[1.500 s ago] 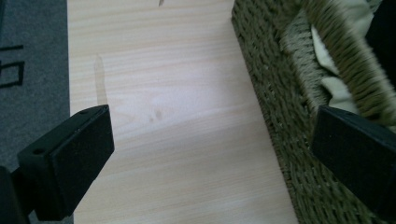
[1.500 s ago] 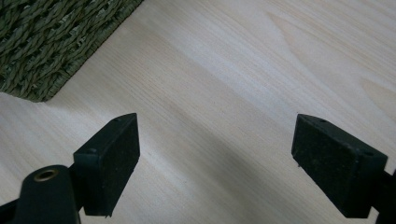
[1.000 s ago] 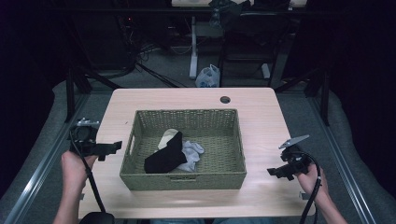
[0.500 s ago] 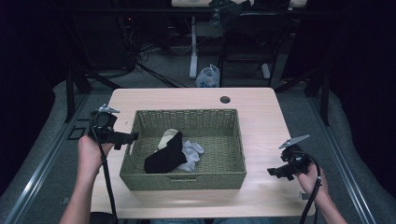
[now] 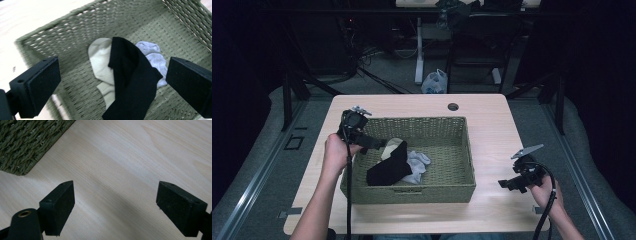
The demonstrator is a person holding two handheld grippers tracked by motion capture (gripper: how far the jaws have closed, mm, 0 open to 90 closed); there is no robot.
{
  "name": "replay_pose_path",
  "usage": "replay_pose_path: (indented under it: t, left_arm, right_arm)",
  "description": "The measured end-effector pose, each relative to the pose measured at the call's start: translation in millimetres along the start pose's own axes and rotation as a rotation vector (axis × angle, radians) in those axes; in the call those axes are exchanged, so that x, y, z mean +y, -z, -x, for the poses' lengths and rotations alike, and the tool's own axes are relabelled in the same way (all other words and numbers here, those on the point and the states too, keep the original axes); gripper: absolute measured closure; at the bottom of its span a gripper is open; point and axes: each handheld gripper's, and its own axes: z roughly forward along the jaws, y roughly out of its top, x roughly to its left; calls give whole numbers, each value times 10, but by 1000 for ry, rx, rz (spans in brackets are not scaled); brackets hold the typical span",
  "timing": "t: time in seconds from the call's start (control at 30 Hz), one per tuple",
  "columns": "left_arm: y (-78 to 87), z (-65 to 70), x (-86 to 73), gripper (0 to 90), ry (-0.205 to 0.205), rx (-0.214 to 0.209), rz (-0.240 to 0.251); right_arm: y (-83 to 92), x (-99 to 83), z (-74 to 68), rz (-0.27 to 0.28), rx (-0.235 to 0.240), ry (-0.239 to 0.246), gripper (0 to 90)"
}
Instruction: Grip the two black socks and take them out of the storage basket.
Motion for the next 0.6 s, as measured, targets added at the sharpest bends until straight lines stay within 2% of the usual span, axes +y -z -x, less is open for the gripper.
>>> replay_pose_path:
  t: [0.03,0.13,0.23,0.27,0.3,0.33,0.4,0.43,0.53,0.57,0.6]
  left_arm:
    - [-41,28,22,2,-9,-16,-7]
    - [-161,101,38,0,-29,-23,-29]
    - [-319,153,-13,0,-51,-32,-73]
    - [-319,153,-13,3,-51,-32,-73]
    - [-419,184,-49,8,-60,-41,-110]
    - [-419,184,-49,26,-60,-41,-110]
    - [-503,222,-74,101,-76,-68,-133]
    - [-521,235,-76,146,-82,-75,-138]
    - [-569,265,-73,178,-90,-84,-150]
    - [-628,291,-72,236,-100,-89,-160]
    - [-659,303,-76,247,-104,-87,-164]
  right_arm:
    - [8,2,6,-8,23,4,146]
    - [14,6,2,-15,10,12,146]
    - [21,4,-1,-5,16,4,146]
    - [21,4,-1,-5,16,4,146]
    - [24,2,7,-9,15,1,146]
    - [24,2,7,-9,15,1,146]
    - [12,-2,6,-4,8,4,146]
    - [16,-2,5,-4,27,4,146]
    - [18,3,4,-6,28,7,146]
    - [16,5,3,-6,23,9,146]
    - [16,6,2,-6,22,9,146]
